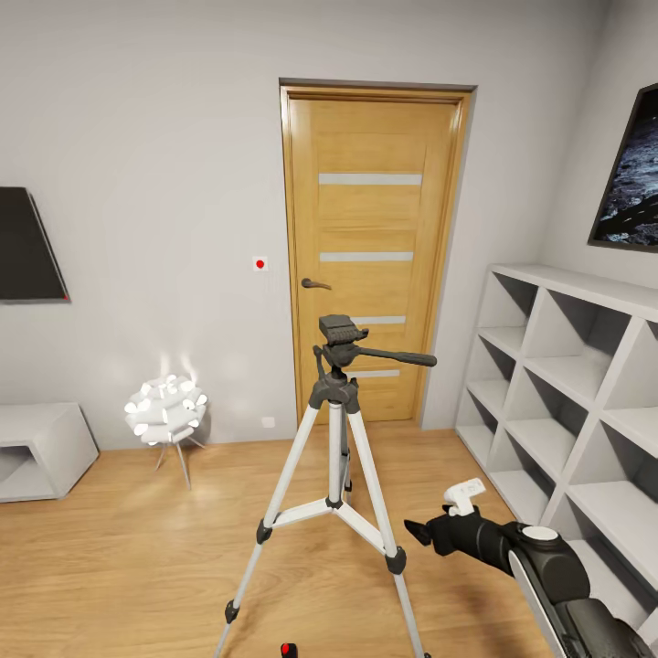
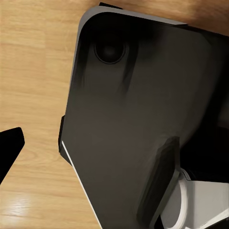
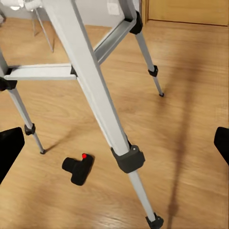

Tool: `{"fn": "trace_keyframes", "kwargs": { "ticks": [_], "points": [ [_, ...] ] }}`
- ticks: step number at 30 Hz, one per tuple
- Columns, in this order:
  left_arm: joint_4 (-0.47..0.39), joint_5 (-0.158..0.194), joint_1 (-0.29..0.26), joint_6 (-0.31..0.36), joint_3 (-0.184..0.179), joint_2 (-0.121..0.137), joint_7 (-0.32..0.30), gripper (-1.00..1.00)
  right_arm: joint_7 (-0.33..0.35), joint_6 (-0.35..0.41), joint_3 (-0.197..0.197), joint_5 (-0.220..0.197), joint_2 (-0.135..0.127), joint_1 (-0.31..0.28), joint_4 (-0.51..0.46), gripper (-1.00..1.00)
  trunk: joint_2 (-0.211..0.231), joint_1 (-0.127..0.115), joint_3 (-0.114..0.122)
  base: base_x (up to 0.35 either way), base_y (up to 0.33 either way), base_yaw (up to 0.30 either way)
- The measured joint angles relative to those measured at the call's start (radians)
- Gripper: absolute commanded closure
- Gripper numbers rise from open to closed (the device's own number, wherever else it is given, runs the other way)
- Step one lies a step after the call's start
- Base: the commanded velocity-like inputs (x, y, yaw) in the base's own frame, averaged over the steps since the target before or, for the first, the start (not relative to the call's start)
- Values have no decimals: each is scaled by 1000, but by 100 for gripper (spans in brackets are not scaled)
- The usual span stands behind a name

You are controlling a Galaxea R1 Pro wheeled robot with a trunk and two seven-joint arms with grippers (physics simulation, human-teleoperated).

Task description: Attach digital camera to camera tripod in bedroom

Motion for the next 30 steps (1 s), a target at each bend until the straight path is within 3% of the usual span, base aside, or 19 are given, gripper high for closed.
{"fn": "trace_keyframes", "kwargs": {
  "ticks": [7, 9, 16, 17, 24, 26, 30],
  "points": [
    [0, 0, 0, 0, 0, 0, 0, -100, 1, 1, 28, 0, 18, -26, 0, -100, 0, 0, 0, 0, 0, 0],
    [0, 0, 0, 0, 0, 0, 0, -100, 1, 1, 32, 0, 47, -29, 0, -100, 0, 0, 0, 0, 0, 0],
    [0, 0, 0, 0, 0, 0, 0, -100, 1, 1, 34, -1, 67, -30, 2, -100, 0, 0, 0, 0, 0, 0],
    [0, 0, 0, 0, 0, 0, 0, -100, -1, 1, 35, -2, 85, -30, 4, -100, 0, 0, 0, 0, 0, 0],
    [0, 0, 0, 0, 0, 0, 0, -100, -10, -1, 47, -1, 118, -30, 9, -100, 0, 0, 0, 0, 0, 0],
    [0, 0, 0, 0, 0, 0, 0, -100, -31, -4, 75, 1, 133, -30, 11, -100, 0, 0, 0, 0, 0, 0],
    [0, 0, 0, 0, 0, 0, 0, -100, -74, -10, 87, 2, 142, -30, 12, -100, 0, 0, 0, 0, 0, 0]
  ]
}}
